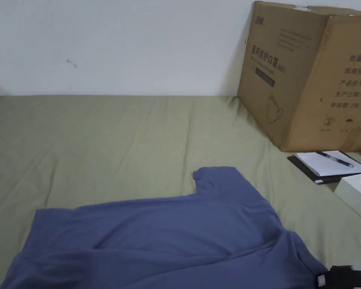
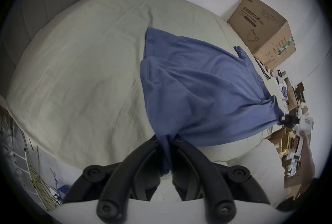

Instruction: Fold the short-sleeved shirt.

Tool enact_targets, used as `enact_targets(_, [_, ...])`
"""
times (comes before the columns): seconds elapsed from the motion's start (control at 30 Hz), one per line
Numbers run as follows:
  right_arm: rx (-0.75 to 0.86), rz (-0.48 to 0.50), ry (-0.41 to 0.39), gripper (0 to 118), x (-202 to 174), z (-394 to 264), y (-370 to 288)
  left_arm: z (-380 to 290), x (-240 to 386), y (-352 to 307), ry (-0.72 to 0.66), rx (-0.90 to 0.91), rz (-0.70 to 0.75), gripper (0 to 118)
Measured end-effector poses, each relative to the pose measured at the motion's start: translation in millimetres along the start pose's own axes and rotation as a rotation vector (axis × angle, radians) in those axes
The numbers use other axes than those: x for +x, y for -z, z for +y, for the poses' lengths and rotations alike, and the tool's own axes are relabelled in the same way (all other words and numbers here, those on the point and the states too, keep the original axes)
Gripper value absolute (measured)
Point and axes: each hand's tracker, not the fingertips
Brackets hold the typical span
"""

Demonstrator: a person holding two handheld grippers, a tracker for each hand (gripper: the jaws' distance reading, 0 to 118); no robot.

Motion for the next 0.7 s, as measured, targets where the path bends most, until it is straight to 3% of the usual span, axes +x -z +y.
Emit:
enact_targets(0.03, [0.012, -0.019, 0.025, 9, 2, -5, 4, -6, 0, 2, -0.027, 0.018, 0.003, 21])
enact_targets(0.07, [0.030, -0.031, 0.025, 22, -3, -10, 6, -9, 1, 2, -0.042, 0.032, 0.021, 43])
enact_targets(0.1, [0.057, -0.054, 0.007, 51, -7, -12, 4, -9, 2, -1, -0.039, 0.058, 0.075, 87])
enact_targets(0.13, [0.087, -0.071, -0.024, 85, -10, -14, 1, -12, 5, -6, -0.016, 0.100, 0.127, 111])
enact_targets(0.17, [0.113, -0.074, -0.052, 112, -15, -15, -3, -16, 8, -13, 0.002, 0.158, 0.147, 118])
enact_targets(0.2, [0.143, -0.077, -0.067, 113, -27, -20, -15, -20, 11, -24, 0.023, 0.249, 0.089, 116])
enact_targets(0.23, [0.257, -0.011, -0.087, 109, -35, -24, -31, -21, 8, -34, 0.017, 0.330, 0.058, 117])
enact_targets(0.37, [0.413, 0.024, -0.160, 116, -90, -32, -70, -20, 32, -63, 0.010, 0.436, -0.073, 117])
enact_targets(0.43, [0.567, 0.100, -0.237, 116, -128, -48, -92, -26, 58, -81, 0.059, 0.545, -0.123, 114])
enact_targets(0.47, [0.611, 0.180, -0.340, 115, -146, -52, -93, -31, 71, -90, 0.095, 0.626, -0.137, 108])
enact_targets(0.5, [0.712, 0.186, -0.392, 112, -162, -64, -99, -32, 87, -99, 0.129, 0.701, -0.130, 90])
enact_targets(0.6, [1.085, 0.083, -0.527, 106, -191, -105, -89, -52, 123, -110, 0.210, 0.923, 0.010, 68])
enact_targets(0.63, [1.141, 0.082, -0.562, 95, -198, -113, -85, -52, 129, -105, 0.250, 0.954, 0.071, 37])
enact_targets(0.67, [1.163, 0.084, -0.590, 71, -205, -118, -83, -56, 134, -103, 0.269, 0.973, 0.103, 7])
enact_targets(0.7, [1.141, 0.093, -0.586, 20, -212, -120, -80, -59, 137, -103, 0.286, 0.976, 0.110, 0])
